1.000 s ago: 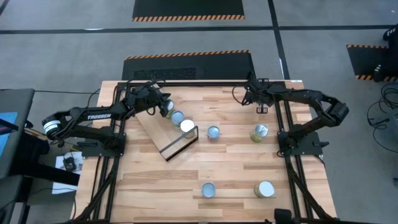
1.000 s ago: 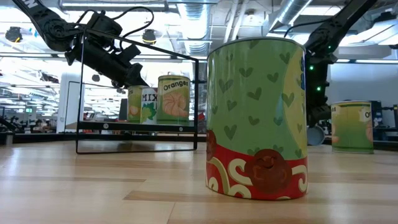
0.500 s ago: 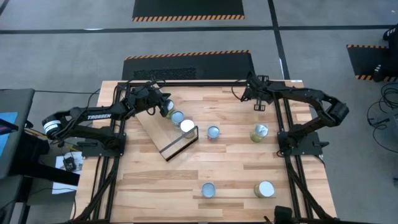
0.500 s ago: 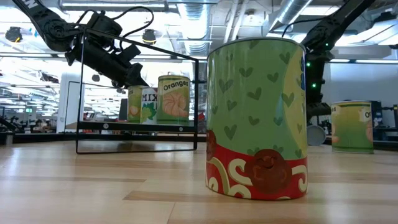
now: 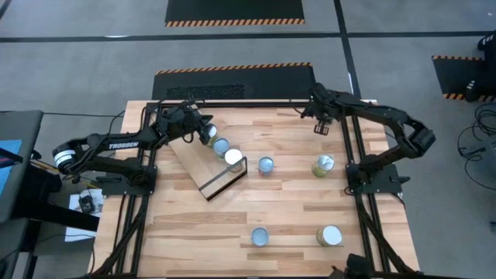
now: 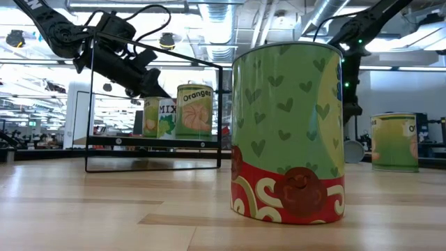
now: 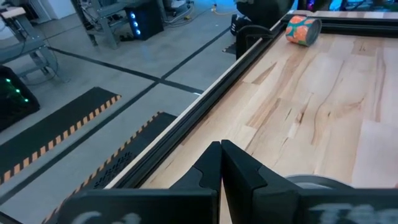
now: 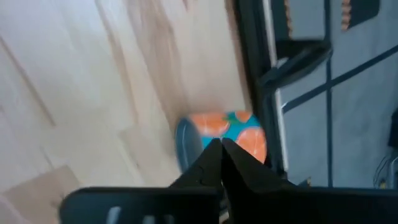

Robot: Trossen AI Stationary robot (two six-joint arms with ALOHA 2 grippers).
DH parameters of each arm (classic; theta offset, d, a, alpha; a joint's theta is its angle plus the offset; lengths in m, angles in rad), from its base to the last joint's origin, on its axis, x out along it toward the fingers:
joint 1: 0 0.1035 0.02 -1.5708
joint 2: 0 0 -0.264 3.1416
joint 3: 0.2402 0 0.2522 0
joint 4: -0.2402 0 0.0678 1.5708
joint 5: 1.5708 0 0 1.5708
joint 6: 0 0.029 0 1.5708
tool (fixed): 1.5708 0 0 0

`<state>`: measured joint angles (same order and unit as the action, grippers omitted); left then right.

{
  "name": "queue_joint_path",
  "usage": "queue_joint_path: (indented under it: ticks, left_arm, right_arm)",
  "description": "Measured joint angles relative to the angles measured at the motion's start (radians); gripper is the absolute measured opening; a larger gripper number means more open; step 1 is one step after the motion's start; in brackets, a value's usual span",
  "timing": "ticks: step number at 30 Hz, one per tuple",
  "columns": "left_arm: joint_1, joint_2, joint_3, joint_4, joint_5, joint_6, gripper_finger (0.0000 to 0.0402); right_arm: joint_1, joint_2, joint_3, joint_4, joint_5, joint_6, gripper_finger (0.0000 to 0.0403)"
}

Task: Pick and place cans onto a shelf
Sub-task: Put the small canned oranges on the shelf

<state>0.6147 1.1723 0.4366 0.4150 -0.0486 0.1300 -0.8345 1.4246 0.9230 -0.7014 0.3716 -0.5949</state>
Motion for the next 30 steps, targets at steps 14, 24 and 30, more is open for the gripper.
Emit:
queue_joint_path:
  ticks: [14, 24, 30]
  left_arm:
    - [0.000, -0.080, 0.002, 0.032, 0.090, -0.021, 0.0000]
    - [0.016, -0.172, 0.003, -0.051, 0.093, -0.006, 0.0000]
    - [0.016, -0.172, 0.003, -0.061, 0.089, 0.008, 0.0000]
  right_arm:
    - [-0.008, 0.004, -0.081, 0.017, 0.061, 0.023, 0.0208]
    - [-0.049, 0.004, -0.094, 0.094, 0.022, 0.003, 0.0183]
    - [-0.049, 0.004, -0.094, 0.077, 0.023, 0.021, 0.0199]
